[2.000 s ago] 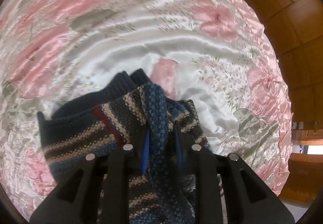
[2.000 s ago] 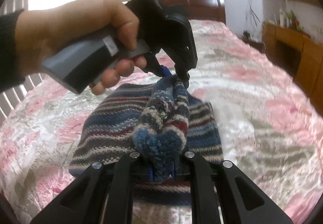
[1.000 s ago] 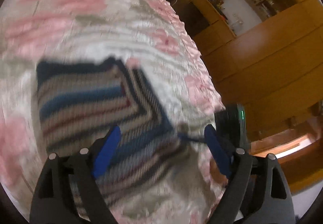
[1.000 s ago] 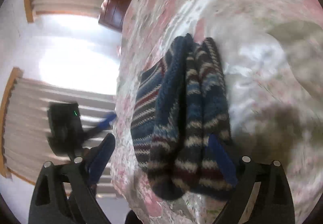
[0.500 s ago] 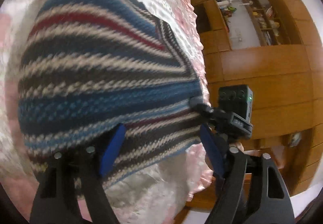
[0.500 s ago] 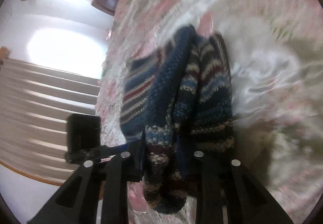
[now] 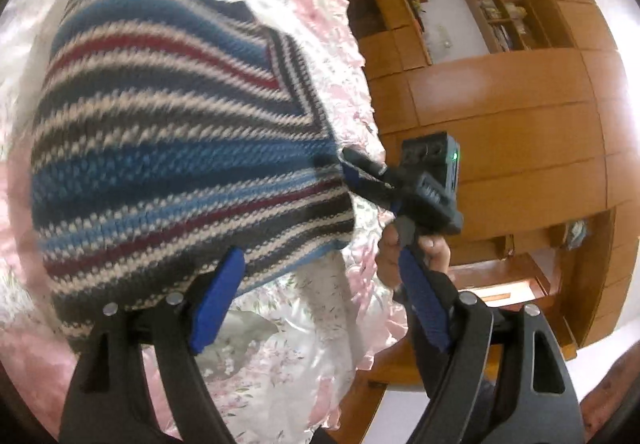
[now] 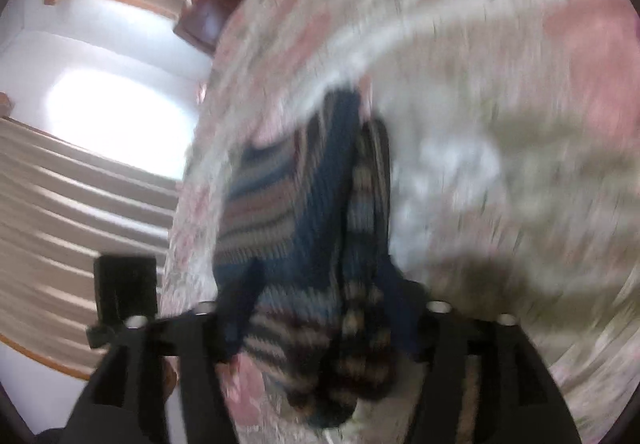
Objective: Fold small clothes
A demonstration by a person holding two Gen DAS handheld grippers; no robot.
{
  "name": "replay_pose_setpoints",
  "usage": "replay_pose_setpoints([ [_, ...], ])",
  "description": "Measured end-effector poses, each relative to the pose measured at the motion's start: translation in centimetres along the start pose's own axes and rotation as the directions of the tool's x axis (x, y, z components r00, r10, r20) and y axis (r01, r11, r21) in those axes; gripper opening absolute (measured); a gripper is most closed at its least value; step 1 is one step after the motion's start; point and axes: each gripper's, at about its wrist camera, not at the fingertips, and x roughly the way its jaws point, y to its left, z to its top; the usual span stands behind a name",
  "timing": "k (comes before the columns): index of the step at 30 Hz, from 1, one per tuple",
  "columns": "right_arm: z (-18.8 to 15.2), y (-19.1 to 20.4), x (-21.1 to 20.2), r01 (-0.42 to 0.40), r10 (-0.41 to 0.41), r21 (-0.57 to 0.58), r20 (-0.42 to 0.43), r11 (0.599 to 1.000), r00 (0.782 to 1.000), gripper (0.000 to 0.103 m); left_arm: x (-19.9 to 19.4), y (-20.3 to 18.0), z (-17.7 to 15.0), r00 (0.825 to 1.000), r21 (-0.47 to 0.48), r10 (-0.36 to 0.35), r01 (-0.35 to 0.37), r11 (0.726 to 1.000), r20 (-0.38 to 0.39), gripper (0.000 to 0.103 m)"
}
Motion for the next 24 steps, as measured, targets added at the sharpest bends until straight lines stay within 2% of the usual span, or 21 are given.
replay_pose_setpoints([
  [5, 5.0, -0.5, 2.1, 0.013, -0.013, 0.039, -0.010, 0.999, 1.000, 0.072, -1.3, -1.4, 1.9, 0.995, 0.066, -0.068, 0.063, 0.996, 0.068, 0.086],
  [7, 6.5, -1.0, 3.8, 0.037, -0.036, 0.059, -0.010, 0.998, 0.999, 0.067, -1.0, -1.0, 2.8, 0.993, 0.045, -0.081, 0.077, 0.996, 0.082, 0.086],
  [8, 6.9, -1.2, 4.6, 0.038, -0.036, 0.063, -0.028, 0.997, 0.999, 0.040, -0.6, -0.7, 3.0, 0.995, 0.038, -0.075, 0.073, 0.997, 0.072, 0.086],
  [9, 7.3, -0.7, 6.2, 0.047, -0.044, 0.048, -0.061, 0.998, 0.997, 0.023, -0.4, -0.2, 2.9, 0.996, 0.026, -0.056, 0.055, 0.998, 0.063, 0.086],
  [11, 7.2, 0.7, 6.8, 0.062, -0.064, -0.032, -0.047, 0.998, 0.997, 0.019, 0.6, 1.6, 2.6, 0.999, -0.026, -0.022, 0.023, 0.999, 0.024, 0.086],
  [13, 7.5, 2.4, 6.7, 0.033, -0.033, -0.090, 0.000, 0.995, 0.999, 0.018, 1.5, 3.2, 2.0, 1.000, -0.058, 0.009, -0.009, 0.998, -0.003, 0.084],
  [14, 7.6, 2.0, 6.8, 0.056, -0.055, -0.078, 0.012, 0.995, 0.998, 0.018, 1.5, 3.9, 1.7, 1.000, -0.067, 0.008, -0.008, 0.998, -0.007, 0.082],
  [17, 6.9, -0.7, 9.0, 0.164, -0.165, -0.022, -0.061, 0.986, 0.984, 0.020, 1.2, 5.1, 1.5, 1.000, -0.099, -0.022, 0.024, 0.995, 0.016, 0.079],
  [19, 6.7, -0.8, 8.4, 0.157, -0.157, -0.013, -0.041, 0.988, 0.987, 0.023, 0.7, 4.9, 1.5, 0.999, -0.119, -0.041, 0.044, 0.992, 0.029, 0.081],
  [20, 6.5, -0.2, 7.4, 0.153, -0.154, -0.015, -0.020, 0.988, 0.988, 0.028, 0.4, 4.4, 1.7, 0.999, -0.114, -0.046, 0.048, 0.992, 0.027, 0.081],
  [22, 6.0, 1.3, 5.4, 0.157, -0.155, -0.054, 0.037, 0.986, 0.987, 0.030, -0.9, 2.6, 2.2, 0.997, -0.069, -0.056, 0.059, 0.996, 0.044, 0.083],
  [24, 5.5, 3.0, 3.4, 0.146, -0.137, -0.097, 0.092, 0.985, 0.986, 0.031, -3.1, 0.8, 3.6, 0.992, -0.010, -0.070, 0.071, 0.997, 0.104, 0.088],
])
